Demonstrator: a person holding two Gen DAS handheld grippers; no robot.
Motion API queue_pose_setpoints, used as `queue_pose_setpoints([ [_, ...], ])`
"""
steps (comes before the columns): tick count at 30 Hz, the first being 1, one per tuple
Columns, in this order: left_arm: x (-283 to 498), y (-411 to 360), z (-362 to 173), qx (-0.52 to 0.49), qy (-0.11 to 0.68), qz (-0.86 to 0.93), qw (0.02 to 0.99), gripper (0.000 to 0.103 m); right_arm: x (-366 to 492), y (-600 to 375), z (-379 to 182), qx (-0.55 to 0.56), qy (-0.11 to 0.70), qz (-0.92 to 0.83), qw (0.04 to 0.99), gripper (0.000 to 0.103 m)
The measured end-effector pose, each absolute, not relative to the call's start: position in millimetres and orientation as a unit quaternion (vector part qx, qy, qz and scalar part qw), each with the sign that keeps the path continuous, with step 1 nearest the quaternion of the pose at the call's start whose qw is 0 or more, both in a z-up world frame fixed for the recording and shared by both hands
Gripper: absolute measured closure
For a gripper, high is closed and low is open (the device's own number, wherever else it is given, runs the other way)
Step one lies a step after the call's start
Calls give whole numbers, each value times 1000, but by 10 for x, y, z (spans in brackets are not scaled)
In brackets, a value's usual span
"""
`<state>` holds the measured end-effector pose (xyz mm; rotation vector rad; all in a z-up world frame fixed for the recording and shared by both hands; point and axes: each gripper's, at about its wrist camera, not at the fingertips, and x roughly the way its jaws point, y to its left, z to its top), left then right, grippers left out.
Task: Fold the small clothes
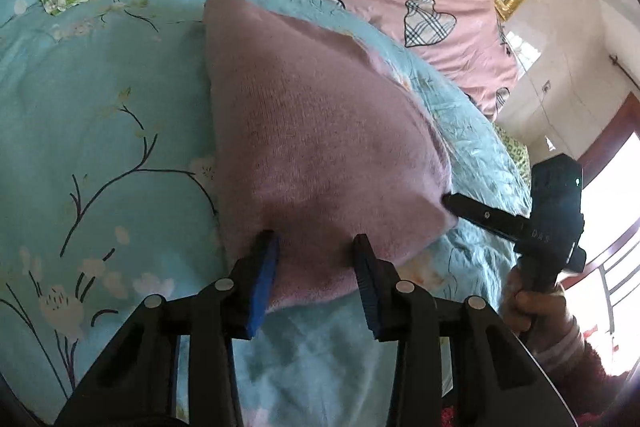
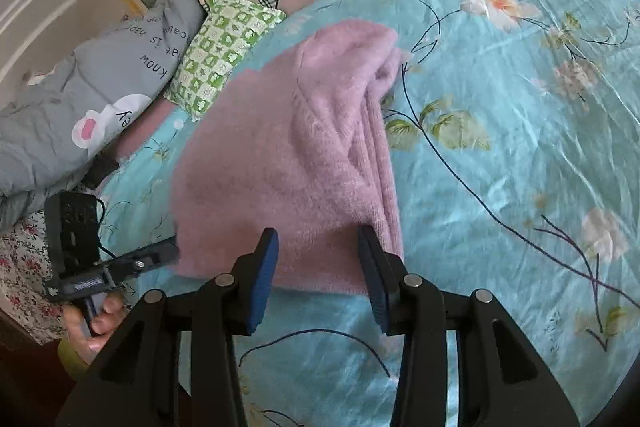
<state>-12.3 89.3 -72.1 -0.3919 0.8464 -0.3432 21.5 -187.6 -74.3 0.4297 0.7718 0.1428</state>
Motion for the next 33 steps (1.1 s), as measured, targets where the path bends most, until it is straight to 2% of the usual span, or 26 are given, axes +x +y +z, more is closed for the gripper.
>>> queue_pose_setpoints([
  [3,-152,815,-591,-158,405,-146,888,61,199,-1862,-689,204,371,66,903,60],
  [7,-297,757,-439,-124,394,-104,905,38,67,-1811,-533,194,356,58,912,60],
  [10,-439,740,-334,-108,381,-79,915,36,-67,-1793,-455,193,340,53,919,58],
  [15,-644,665,-291,-83,378,-54,921,31,-278,-1734,-388,182,334,46,924,51],
  [23,-870,664,-403,-102,391,-41,914,24,-519,-1571,-407,155,333,39,929,41],
  [33,-1214,587,-575,-56,408,-5,911,19,-737,-1210,-546,108,367,50,923,18],
])
